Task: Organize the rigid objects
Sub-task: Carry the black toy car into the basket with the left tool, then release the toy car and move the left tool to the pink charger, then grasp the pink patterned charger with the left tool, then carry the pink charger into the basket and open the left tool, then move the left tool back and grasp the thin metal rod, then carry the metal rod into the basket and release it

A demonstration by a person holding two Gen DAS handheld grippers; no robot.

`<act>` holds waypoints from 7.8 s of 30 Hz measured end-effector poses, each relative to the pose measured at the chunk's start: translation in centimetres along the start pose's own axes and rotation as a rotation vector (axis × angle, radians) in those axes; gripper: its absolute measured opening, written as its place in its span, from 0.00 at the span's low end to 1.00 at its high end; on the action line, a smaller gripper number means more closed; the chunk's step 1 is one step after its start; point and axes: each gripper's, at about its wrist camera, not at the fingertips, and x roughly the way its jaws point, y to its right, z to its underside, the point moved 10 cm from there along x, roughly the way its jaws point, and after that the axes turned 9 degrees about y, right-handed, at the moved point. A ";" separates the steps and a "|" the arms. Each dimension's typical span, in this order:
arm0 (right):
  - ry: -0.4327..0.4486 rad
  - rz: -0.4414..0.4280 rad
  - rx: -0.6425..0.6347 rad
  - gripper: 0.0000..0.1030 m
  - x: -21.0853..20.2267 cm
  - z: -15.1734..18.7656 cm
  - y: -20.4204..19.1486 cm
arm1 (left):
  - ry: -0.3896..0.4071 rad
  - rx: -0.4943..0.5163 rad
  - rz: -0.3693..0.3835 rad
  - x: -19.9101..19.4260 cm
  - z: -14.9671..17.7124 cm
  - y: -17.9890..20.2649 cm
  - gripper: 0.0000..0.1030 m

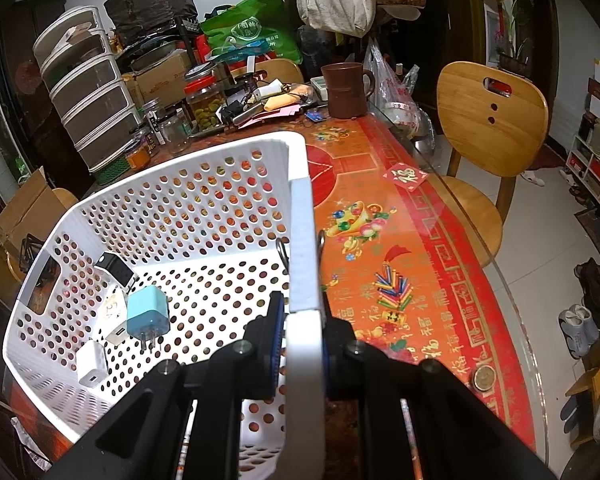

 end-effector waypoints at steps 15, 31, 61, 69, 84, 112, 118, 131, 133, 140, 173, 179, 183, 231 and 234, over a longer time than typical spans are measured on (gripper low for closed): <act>0.000 -0.004 -0.001 0.13 0.0 0.0 -0.1 | -0.056 0.124 0.112 0.7 1.7 12.4 0.26; 0.002 -0.007 0.002 0.13 -0.1 0.1 -0.1 | -0.131 0.167 0.163 2.8 5.1 16.0 0.28; -0.002 -0.005 0.001 0.13 0.1 0.0 0.1 | -0.364 -0.159 0.095 19.2 14.7 -3.8 0.86; -0.001 -0.005 0.000 0.13 0.0 0.1 0.1 | -0.331 -0.157 0.036 19.4 13.5 -3.6 0.25; 0.000 -0.013 0.002 0.13 0.1 0.1 0.1 | -0.110 -0.043 -0.291 10.6 5.4 -10.1 0.25; 0.000 -0.019 0.004 0.14 -0.1 0.1 0.0 | 0.040 0.041 -0.113 1.1 -1.3 1.0 0.25; 0.000 -0.020 0.004 0.14 -0.1 0.2 -0.1 | 0.022 0.078 -0.005 0.9 -0.9 6.3 0.25; -0.001 -0.021 0.004 0.14 -0.3 0.3 -0.1 | -0.117 0.199 0.096 4.7 1.4 14.8 0.26; -0.002 -0.021 0.004 0.14 -0.3 0.2 -0.1 | -0.128 0.206 0.102 5.2 1.6 15.2 0.27; -0.002 -0.021 0.005 0.15 -0.3 0.3 -0.2 | -0.001 0.205 0.107 2.8 -0.4 13.8 0.92; -0.005 -0.018 0.003 0.15 -0.3 0.2 0.1 | -0.329 -0.122 0.052 11.3 17.9 -4.3 0.05; -0.004 -0.018 0.004 0.15 -0.3 0.1 0.1 | -0.202 -0.077 -0.052 7.4 12.6 -6.3 0.05; -0.004 -0.019 0.004 0.15 -0.3 0.1 0.1 | -0.150 -0.049 -0.111 5.0 8.9 -7.3 0.05; -0.002 -0.027 0.012 0.16 -0.6 -0.2 -0.3 | -0.166 0.223 0.118 4.4 1.0 16.5 0.05; -0.002 -0.028 0.011 0.16 -0.6 -0.2 -0.3 | -0.186 0.236 0.116 5.2 2.2 17.1 0.05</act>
